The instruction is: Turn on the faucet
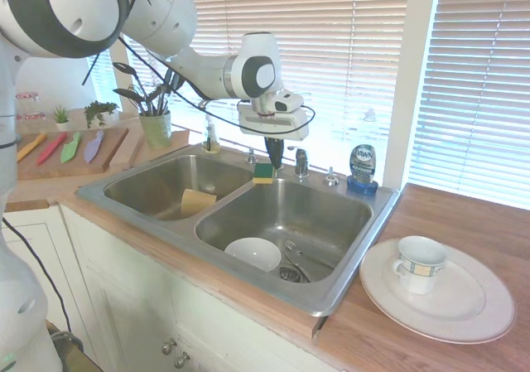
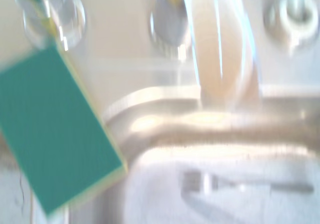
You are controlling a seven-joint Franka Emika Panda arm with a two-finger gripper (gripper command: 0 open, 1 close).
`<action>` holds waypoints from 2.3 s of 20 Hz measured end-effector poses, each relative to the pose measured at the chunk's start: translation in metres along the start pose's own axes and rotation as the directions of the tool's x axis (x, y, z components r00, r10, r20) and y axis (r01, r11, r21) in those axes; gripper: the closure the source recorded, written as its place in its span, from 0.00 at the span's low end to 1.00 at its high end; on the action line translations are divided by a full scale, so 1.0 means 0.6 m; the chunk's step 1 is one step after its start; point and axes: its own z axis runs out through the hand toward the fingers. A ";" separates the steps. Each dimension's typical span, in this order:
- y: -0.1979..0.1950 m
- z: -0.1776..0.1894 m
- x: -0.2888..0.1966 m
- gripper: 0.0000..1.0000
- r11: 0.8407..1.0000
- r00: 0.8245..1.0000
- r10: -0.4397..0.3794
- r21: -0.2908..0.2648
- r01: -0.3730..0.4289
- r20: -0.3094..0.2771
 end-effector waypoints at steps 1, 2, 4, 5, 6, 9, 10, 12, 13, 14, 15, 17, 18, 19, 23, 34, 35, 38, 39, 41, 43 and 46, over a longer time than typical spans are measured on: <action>-0.011 0.000 0.009 1.00 1.000 1.000 0.002 0.000 -0.002 -0.002; -0.020 0.001 0.018 1.00 1.000 1.000 0.004 -0.001 -0.004 -0.003; -0.035 0.004 0.032 1.00 1.000 1.000 0.006 -0.004 -0.006 -0.005; -0.042 0.006 0.036 1.00 1.000 1.000 0.005 -0.006 -0.005 -0.006; -0.050 0.008 0.040 1.00 1.000 1.000 0.003 -0.006 -0.003 -0.007; -0.065 0.015 0.043 1.00 1.000 1.000 -0.001 -0.012 0.001 -0.001; -0.067 0.017 0.044 1.00 1.000 1.000 -0.001 -0.016 0.001 0.001; -0.069 0.019 0.044 1.00 1.000 1.000 -0.001 -0.019 0.001 0.003; -0.070 0.019 0.045 1.00 1.000 1.000 -0.001 -0.019 0.001 0.003; -0.071 0.018 0.045 1.00 1.000 1.000 -0.001 -0.018 0.001 0.001; -0.072 0.017 0.046 1.00 1.000 1.000 -0.002 -0.014 0.002 -0.005; -0.080 0.012 0.052 1.00 1.000 0.999 0.000 0.018 0.001 -0.045; -0.085 0.009 0.056 1.00 0.999 0.997 0.009 0.045 -0.005 -0.078; -0.090 0.005 0.060 1.00 0.998 0.994 0.019 0.067 -0.011 -0.108; -0.101 0.000 0.067 1.00 0.990 0.978 0.053 0.137 -0.025 -0.204; -0.094 -0.009 0.070 1.00 0.976 0.965 0.083 0.214 -0.029 -0.250; -0.093 -0.008 0.071 1.00 0.976 0.965 0.084 0.213 -0.030 -0.249; -0.087 0.004 0.067 1.00 0.980 0.972 0.079 0.195 -0.035 -0.223; -0.083 0.011 0.064 1.00 0.984 0.977 0.071 0.172 -0.036 -0.201; -0.074 0.025 0.060 1.00 0.992 0.984 0.065 0.121 -0.045 -0.164; -0.063 0.041 0.052 1.00 0.996 0.990 0.062 0.073 -0.053 -0.129; -0.038 0.064 0.033 1.00 0.997 0.996 0.075 -0.007 -0.075 -0.040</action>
